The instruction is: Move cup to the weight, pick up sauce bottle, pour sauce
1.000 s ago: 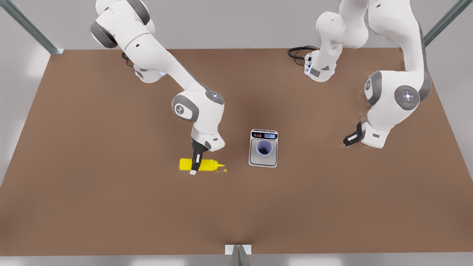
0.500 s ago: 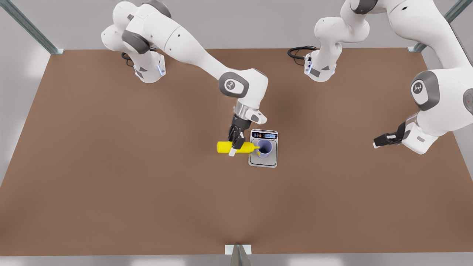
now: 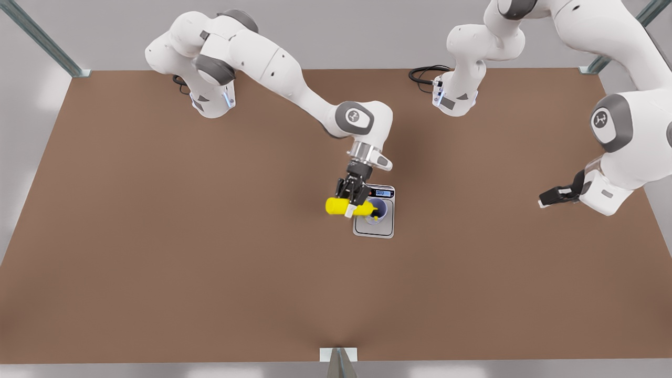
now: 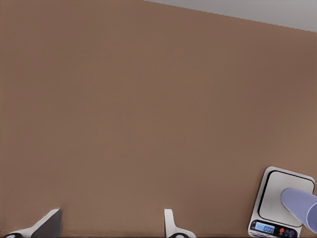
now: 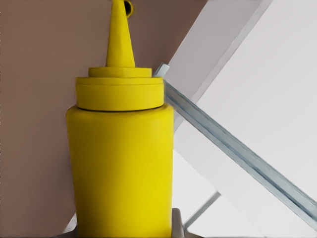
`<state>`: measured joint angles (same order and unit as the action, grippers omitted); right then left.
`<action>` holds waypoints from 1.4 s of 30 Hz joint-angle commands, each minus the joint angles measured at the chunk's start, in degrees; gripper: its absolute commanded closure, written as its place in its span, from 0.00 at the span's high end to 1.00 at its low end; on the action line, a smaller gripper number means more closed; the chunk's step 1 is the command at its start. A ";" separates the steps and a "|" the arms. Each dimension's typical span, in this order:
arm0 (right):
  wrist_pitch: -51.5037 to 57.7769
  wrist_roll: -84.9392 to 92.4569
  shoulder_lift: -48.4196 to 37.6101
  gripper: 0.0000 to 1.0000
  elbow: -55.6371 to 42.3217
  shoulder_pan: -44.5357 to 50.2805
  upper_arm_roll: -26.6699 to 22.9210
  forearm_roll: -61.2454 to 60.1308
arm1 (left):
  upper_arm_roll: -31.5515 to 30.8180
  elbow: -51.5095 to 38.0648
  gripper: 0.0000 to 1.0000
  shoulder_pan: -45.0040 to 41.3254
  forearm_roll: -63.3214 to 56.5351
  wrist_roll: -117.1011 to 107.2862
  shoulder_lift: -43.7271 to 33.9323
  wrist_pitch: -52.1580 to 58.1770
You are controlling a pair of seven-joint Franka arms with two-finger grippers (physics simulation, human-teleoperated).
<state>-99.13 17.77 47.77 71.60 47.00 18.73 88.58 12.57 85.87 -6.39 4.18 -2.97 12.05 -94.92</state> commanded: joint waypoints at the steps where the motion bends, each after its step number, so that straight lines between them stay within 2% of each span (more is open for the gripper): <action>1: 0.08 -0.02 0.22 0.56 0.03 0.19 -0.01 0.36 | 0.00 0.00 1.00 0.06 -0.67 0.07 -0.09 0.18; 8: 3.94 -0.02 2.59 0.56 0.21 1.25 -0.01 4.32 | -0.61 0.00 1.00 -0.82 -0.67 0.07 0.08 0.18; 21: 3.94 1.39 2.33 0.56 -0.49 1.34 -0.01 3.36 | -0.44 0.09 1.00 -0.99 -0.67 0.16 -0.18 0.18; 31: 0.34 4.03 0.75 0.56 -4.10 -6.13 -0.10 -12.64 | -0.44 0.09 1.00 -0.99 -0.75 0.07 -0.27 0.35; 37: -8.44 7.19 -1.10 0.56 -4.01 -14.13 -0.01 -29.86 | -0.44 0.00 1.00 -0.99 -0.75 -0.02 -0.36 0.71; 40: -15.74 15.36 -1.80 0.56 -3.57 -19.58 -0.01 -38.65 | -0.44 0.00 1.00 -0.99 -0.75 -0.10 -0.36 0.71; 42: -18.64 26.87 -1.89 0.56 -3.57 -23.97 -0.01 -49.73 | -0.44 0.00 1.00 -0.99 -0.75 -0.02 -0.36 0.71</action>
<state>-118.55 47.39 45.69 68.10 21.51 18.72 35.69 12.12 85.89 -7.38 3.44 -2.99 11.69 -94.22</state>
